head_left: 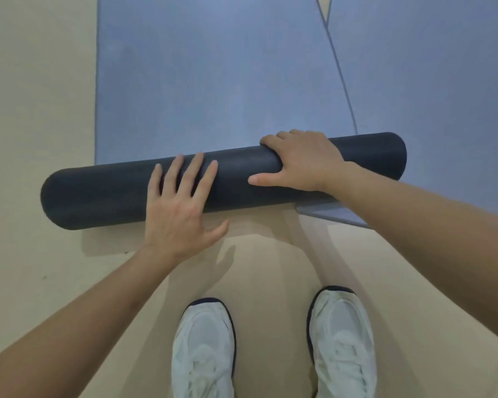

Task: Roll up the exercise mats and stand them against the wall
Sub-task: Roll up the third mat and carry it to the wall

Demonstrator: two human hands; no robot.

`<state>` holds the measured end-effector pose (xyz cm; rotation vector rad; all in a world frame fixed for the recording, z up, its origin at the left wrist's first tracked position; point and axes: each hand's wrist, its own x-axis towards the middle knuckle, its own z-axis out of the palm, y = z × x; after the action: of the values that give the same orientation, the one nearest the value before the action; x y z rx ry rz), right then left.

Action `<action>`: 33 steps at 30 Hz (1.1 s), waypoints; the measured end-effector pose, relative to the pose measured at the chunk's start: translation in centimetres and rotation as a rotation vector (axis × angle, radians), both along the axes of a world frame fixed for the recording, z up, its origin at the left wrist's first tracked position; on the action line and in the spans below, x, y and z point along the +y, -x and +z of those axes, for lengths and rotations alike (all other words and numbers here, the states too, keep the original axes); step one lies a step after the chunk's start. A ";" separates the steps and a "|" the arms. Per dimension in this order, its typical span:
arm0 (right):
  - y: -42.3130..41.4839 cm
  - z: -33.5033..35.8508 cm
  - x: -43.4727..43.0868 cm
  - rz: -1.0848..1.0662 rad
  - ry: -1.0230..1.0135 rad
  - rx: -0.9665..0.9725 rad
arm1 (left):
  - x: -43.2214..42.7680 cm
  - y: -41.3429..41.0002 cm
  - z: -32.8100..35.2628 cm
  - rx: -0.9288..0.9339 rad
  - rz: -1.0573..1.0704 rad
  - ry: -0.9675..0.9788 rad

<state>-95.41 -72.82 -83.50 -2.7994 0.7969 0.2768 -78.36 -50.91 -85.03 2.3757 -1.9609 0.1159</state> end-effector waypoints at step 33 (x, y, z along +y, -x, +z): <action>2.9 2.5 4.8 0.103 -0.022 0.125 | -2.4 -1.5 3.6 0.056 -0.086 -0.439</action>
<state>-98.32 -68.01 -81.04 -2.8296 0.6715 0.4790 -76.84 -53.29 -81.38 2.4900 -2.2485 -0.4236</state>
